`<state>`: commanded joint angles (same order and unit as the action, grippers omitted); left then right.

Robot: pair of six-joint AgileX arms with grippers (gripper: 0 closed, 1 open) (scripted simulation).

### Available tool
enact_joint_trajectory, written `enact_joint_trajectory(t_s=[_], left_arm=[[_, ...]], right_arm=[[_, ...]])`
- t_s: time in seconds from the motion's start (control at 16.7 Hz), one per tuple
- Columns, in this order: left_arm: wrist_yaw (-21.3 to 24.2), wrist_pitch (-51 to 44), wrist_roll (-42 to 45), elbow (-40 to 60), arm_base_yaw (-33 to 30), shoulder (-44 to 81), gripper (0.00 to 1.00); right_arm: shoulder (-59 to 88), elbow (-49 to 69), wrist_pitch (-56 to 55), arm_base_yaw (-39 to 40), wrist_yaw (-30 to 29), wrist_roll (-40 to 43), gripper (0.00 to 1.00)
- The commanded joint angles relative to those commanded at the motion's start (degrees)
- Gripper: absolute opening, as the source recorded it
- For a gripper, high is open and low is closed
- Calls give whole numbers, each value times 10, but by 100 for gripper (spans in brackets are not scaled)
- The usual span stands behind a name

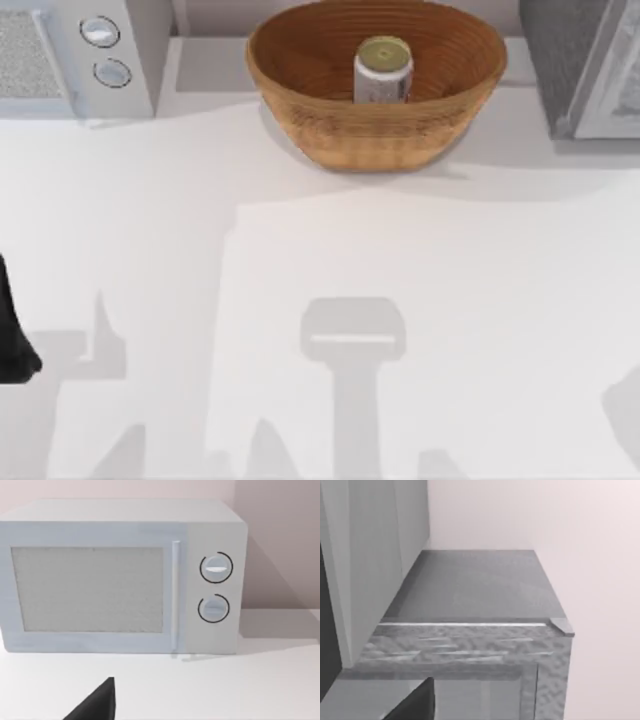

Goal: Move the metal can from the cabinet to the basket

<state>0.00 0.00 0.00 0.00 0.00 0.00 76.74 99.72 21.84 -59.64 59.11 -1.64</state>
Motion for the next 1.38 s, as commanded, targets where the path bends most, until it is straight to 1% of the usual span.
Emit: enact_joint_trajectory(t_s=[0.36,0.48,0.6,0.72,0.84,1.2,1.38], left_arm=[[0,0,0,0,0,0,100],[0,0,0,0,0,0,100],[0,0,0,0,0,0,100],[0,0,0,0,0,0,100],[0,0,0,0,0,0,100],[0,0,0,0,0,0,100],[0,0,0,0,0,0,100]], right_arm=[[2,2,0,4,-6,0,100],[4,5,2,32,-35,0,100],[7,11,6,84,-87,1,100],[9,16,10,158,-161,1,100],[10,20,15,251,-253,1,100],[0,16,26,579,-580,3,100],[-11,6,30,720,-721,4,100]])
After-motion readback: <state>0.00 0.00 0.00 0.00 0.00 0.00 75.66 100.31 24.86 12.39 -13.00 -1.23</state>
